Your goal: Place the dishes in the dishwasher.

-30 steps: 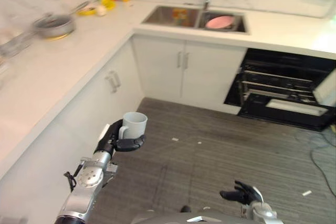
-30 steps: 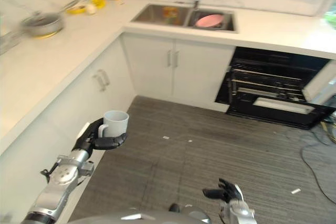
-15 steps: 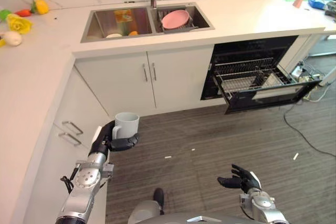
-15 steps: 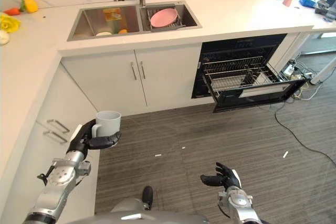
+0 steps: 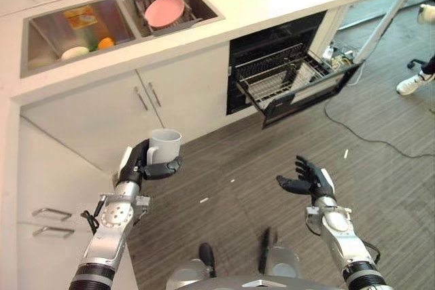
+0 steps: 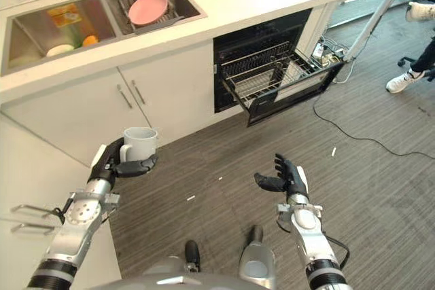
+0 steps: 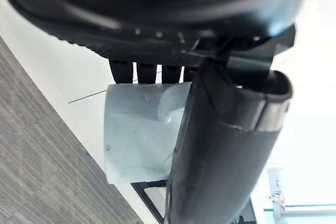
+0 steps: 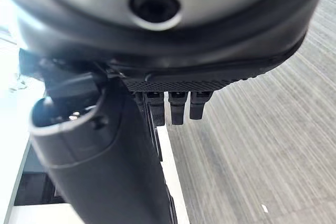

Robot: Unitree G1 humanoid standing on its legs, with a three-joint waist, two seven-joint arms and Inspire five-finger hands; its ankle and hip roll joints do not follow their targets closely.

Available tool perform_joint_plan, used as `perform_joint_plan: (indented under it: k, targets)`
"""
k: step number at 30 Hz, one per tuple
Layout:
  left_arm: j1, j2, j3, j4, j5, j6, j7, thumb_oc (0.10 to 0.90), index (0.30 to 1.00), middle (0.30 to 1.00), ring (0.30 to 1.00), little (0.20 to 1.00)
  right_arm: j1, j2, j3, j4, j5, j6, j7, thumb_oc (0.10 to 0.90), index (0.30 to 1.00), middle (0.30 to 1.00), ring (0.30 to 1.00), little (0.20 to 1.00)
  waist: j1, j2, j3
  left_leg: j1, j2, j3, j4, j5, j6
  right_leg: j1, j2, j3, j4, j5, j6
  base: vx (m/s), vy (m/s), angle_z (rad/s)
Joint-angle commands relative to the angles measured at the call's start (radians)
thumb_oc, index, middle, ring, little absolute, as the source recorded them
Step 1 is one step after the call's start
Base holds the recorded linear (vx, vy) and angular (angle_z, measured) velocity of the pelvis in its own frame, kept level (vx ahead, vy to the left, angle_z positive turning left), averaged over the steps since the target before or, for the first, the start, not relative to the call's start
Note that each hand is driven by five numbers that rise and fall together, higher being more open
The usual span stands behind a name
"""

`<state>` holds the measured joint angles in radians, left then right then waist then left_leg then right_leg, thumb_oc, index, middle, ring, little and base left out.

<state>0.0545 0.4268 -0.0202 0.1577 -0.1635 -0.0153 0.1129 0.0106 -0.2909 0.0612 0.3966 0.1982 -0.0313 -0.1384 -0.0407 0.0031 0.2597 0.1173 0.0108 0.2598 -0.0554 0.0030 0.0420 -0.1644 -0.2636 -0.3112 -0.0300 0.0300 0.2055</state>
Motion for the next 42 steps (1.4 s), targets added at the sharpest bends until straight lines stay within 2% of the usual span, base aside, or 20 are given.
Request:
perform_joint_plan:
  k: [1, 5, 7, 8, 10, 11, 13, 15, 17, 18, 19, 20, 21, 22, 25, 28, 33, 38, 40, 42]
  targets:
    - [-0.038, 0.017, 0.027, -0.133, 0.027, -0.122, 0.029, 0.400, 0.300, 0.300, 0.300, 0.300, -0.045, -0.069, -0.042, -0.096, 0.005, -0.103, -0.010, 0.800, 0.900, 0.900, 0.900, 0.900, 0.008, 0.010, -0.069, 0.041, 0.030, -0.149, 0.123, -0.193, -0.067, -0.040, 0.030, -0.052, 0.047, 0.033, -0.017, 0.24, -0.051, -0.22]
    - [-0.013, 0.010, 0.043, -0.142, 0.029, -0.127, 0.023, 0.400, 0.300, 0.300, 0.300, 0.300, -0.013, -0.076, -0.036, -0.158, 0.002, -0.107, 0.023, 0.800, 0.900, 0.900, 0.900, 0.900, -0.005, -0.026, -0.113, 0.111, 0.018, -0.148, 0.141, -0.259, -0.070, -0.009, 0.019, -0.051, 0.050, 0.079, -0.015, 0.40, -0.112, -0.06]
    - [0.005, -0.002, 0.044, -0.142, 0.024, -0.126, 0.025, 0.400, 0.300, 0.300, 0.300, 0.300, 0.009, -0.083, -0.031, -0.184, 0.007, -0.106, 0.039, 0.800, 0.900, 0.900, 0.900, 0.900, -0.014, -0.017, -0.131, 0.133, 0.057, -0.154, 0.195, -0.255, -0.090, 0.001, 0.050, -0.042, 0.084, 0.070, -0.033, 0.45, -0.200, -0.01]
    - [0.014, -0.011, 0.048, -0.144, 0.015, -0.124, 0.028, 0.400, 0.300, 0.300, 0.300, 0.300, 0.016, -0.086, -0.028, -0.197, 0.013, -0.109, 0.045, 0.800, 0.900, 0.900, 0.900, 0.900, -0.015, -0.013, -0.138, 0.117, 0.079, -0.158, 0.263, -0.234, -0.098, 0.014, 0.068, -0.043, 0.093, 0.058, -0.048, 0.45, -0.315, -0.13]
    - [0.023, -0.040, 0.054, -0.153, -0.037, -0.126, 0.047, 0.400, 0.300, 0.300, 0.300, 0.300, 0.022, -0.097, -0.032, -0.253, 0.041, -0.128, 0.030, 0.800, 0.900, 0.900, 0.900, 0.900, 0.004, -0.016, -0.116, -0.030, 0.124, -0.193, 0.629, -0.104, -0.123, 0.086, 0.116, -0.045, 0.086, 0.014, -0.112, 0.29, -0.312, -0.30]
    - [0.022, -0.040, 0.054, -0.153, -0.037, -0.126, 0.048, 0.400, 0.300, 0.300, 0.300, 0.300, 0.021, -0.097, -0.033, -0.254, 0.042, -0.127, 0.030, 0.800, 0.900, 0.900, 0.900, 0.900, -0.001, -0.020, -0.117, -0.040, 0.120, -0.198, 0.635, -0.100, -0.122, 0.083, 0.111, -0.048, 0.084, 0.017, -0.114, 0.06, -0.183, -0.33]
    - [0.006, -0.060, 0.030, -0.152, -0.076, -0.139, 0.063, 0.400, 0.300, 0.300, 0.300, 0.300, 0.012, -0.120, -0.040, -0.289, 0.041, -0.137, -0.004, 0.800, 0.900, 0.900, 0.900, 0.900, 0.014, -0.035, -0.065, -0.181, 0.158, -0.197, 0.856, -0.014, -0.140, 0.157, 0.148, -0.058, 0.053, -0.035, -0.166, 0.11, -0.246, -0.25]
    - [0.010, -0.069, 0.013, -0.148, -0.089, -0.141, 0.044, 0.400, 0.300, 0.300, 0.300, 0.300, 0.007, -0.123, -0.051, -0.314, 0.063, -0.145, -0.007, 0.800, 0.900, 0.900, 0.900, 0.900, 0.029, -0.037, -0.053, -0.240, 0.134, -0.182, 0.778, -0.075, -0.124, 0.198, 0.157, -0.053, 0.030, -0.049, -0.155, 0.26, -0.093, 0.07]
    - [0.025, -0.072, 0.013, -0.156, -0.095, -0.140, 0.034, 0.400, 0.300, 0.300, 0.300, 0.300, 0.003, -0.120, -0.059, -0.327, 0.075, -0.153, -0.004, 0.800, 0.900, 0.900, 0.900, 0.900, 0.033, -0.043, -0.055, -0.251, 0.142, -0.172, 0.690, -0.072, -0.126, 0.204, 0.147, -0.052, 0.022, -0.049, -0.139, 0.18, 0.035, -0.02]
    - [0.040, -0.071, 0.010, -0.162, -0.103, -0.141, 0.026, 0.400, 0.300, 0.300, 0.300, 0.300, -0.001, -0.120, -0.066, -0.330, 0.080, -0.156, -0.010, 0.800, 0.900, 0.900, 0.900, 0.900, 0.042, -0.041, -0.050, -0.273, 0.184, -0.167, 0.623, -0.056, -0.148, 0.220, 0.139, -0.055, 0.017, -0.060, -0.131, 0.22, 0.169, -0.22]
    - [0.071, -0.072, 0.010, -0.158, -0.101, -0.134, 0.012, 0.400, 0.300, 0.300, 0.300, 0.300, -0.022, -0.114, -0.061, -0.326, 0.092, -0.161, -0.014, 0.800, 0.900, 0.900, 0.900, 0.900, 0.066, -0.026, -0.048, -0.277, 0.206, -0.192, 0.416, -0.039, -0.154, 0.233, 0.139, -0.032, 0.015, -0.077, -0.117, 0.22, 0.167, -0.20]
    - [0.070, -0.072, 0.010, -0.159, -0.101, -0.134, 0.012, 0.400, 0.300, 0.300, 0.300, 0.300, -0.022, -0.115, -0.061, -0.325, 0.092, -0.161, -0.014, 0.800, 0.900, 0.900, 0.900, 0.900, 0.066, -0.029, -0.048, -0.273, 0.202, -0.190, 0.404, -0.029, -0.152, 0.230, 0.135, -0.032, 0.015, -0.074, -0.117, 0.29, 0.289, -0.24]
    - [0.090, -0.079, 0.002, -0.150, -0.107, -0.133, 0.004, 0.400, 0.300, 0.300, 0.300, 0.300, -0.032, -0.115, -0.046, -0.314, 0.092, -0.164, -0.006, 0.800, 0.900, 0.900, 0.900, 0.900, 0.084, -0.001, -0.046, -0.262, 0.221, -0.269, 0.241, 0.052, -0.188, 0.254, 0.150, -0.006, 0.015, -0.089, -0.104, 0.21, 0.225, -0.35]
    - [0.090, -0.080, -0.004, -0.145, -0.101, -0.134, 0.005, 0.400, 0.300, 0.300, 0.300, 0.300, -0.032, -0.116, -0.040, -0.308, 0.090, -0.162, -0.005, 0.800, 0.900, 0.900, 0.900, 0.900, 0.088, 0.011, -0.044, -0.259, 0.234, -0.292, 0.182, 0.092, -0.202, 0.272, 0.148, -0.002, 0.014, -0.099, -0.098, 0.22, 0.217, -0.37]
    - [0.063, -0.068, -0.028, -0.133, -0.081, -0.133, -0.002, 0.400, 0.300, 0.300, 0.300, 0.300, -0.025, -0.116, -0.039, -0.308, 0.097, -0.158, 0.006, 0.800, 0.900, 0.900, 0.900, 0.900, 0.066, 0.041, -0.046, -0.244, 0.276, -0.224, 0.109, 0.124, -0.221, 0.310, 0.138, -0.016, 0.020, -0.118, -0.080, 0.17, 0.266, -0.40]
    - [0.034, -0.046, -0.048, -0.143, -0.047, -0.133, -0.014, 0.400, 0.300, 0.300, 0.300, 0.300, -0.005, -0.112, -0.048, -0.305, 0.096, -0.153, 0.016, 0.800, 0.900, 0.900, 0.900, 0.900, 0.057, 0.056, -0.077, -0.193, 0.256, -0.211, 0.067, 0.118, -0.226, 0.305, 0.113, -0.006, 0.019, -0.106, -0.058, 0.15, 0.275, 0.01]
    - [-0.003, -0.002, -0.067, -0.160, 0.001, -0.134, -0.029, 0.400, 0.300, 0.300, 0.300, 0.300, 0.002, -0.082, -0.040, -0.309, 0.097, -0.132, 0.051, 0.800, 0.900, 0.900, 0.900, 0.900, 0.054, 0.028, -0.114, -0.158, 0.180, -0.186, 0.059, 0.063, -0.185, 0.279, 0.035, 0.020, 0.039, -0.076, -0.019, 0.08, 0.232, -0.01]
    - [-0.056, 0.049, -0.069, -0.165, 0.063, -0.125, -0.037, 0.400, 0.300, 0.300, 0.300, 0.300, -0.005, -0.040, -0.029, -0.314, 0.100, -0.117, 0.082, 0.800, 0.900, 0.900, 0.900, 0.900, 0.055, 0.003, -0.115, -0.123, 0.106, -0.147, 0.075, -0.003, -0.109, 0.195, -0.044, 0.074, 0.240, -0.067, 0.009, 0.06, 0.280, -0.21]
    - [-0.096, 0.063, -0.081, -0.150, 0.071, -0.123, -0.028, 0.400, 0.300, 0.300, 0.300, 0.300, -0.017, -0.023, -0.018, -0.327, 0.126, -0.119, 0.085, 0.800, 0.900, 0.900, 0.900, 0.900, 0.053, -0.002, -0.102, -0.096, 0.091, -0.132, 0.058, -0.008, -0.089, 0.132, -0.041, 0.107, 0.340, -0.047, 0.012, 0.05, 0.196, -0.38]
    - [-0.158, 0.055, -0.120, -0.106, 0.060, -0.121, -0.015, 0.400, 0.300, 0.300, 0.300, 0.300, -0.028, -0.018, 0.003, -0.336, 0.190, -0.122, 0.101, 0.800, 0.900, 0.900, 0.900, 0.900, 0.031, -0.014, -0.097, -0.063, 0.075, -0.126, 0.043, -0.022, -0.089, 0.103, -0.014, 0.124, 0.246, -0.033, 0.003, 0.09, 0.081, -0.33]
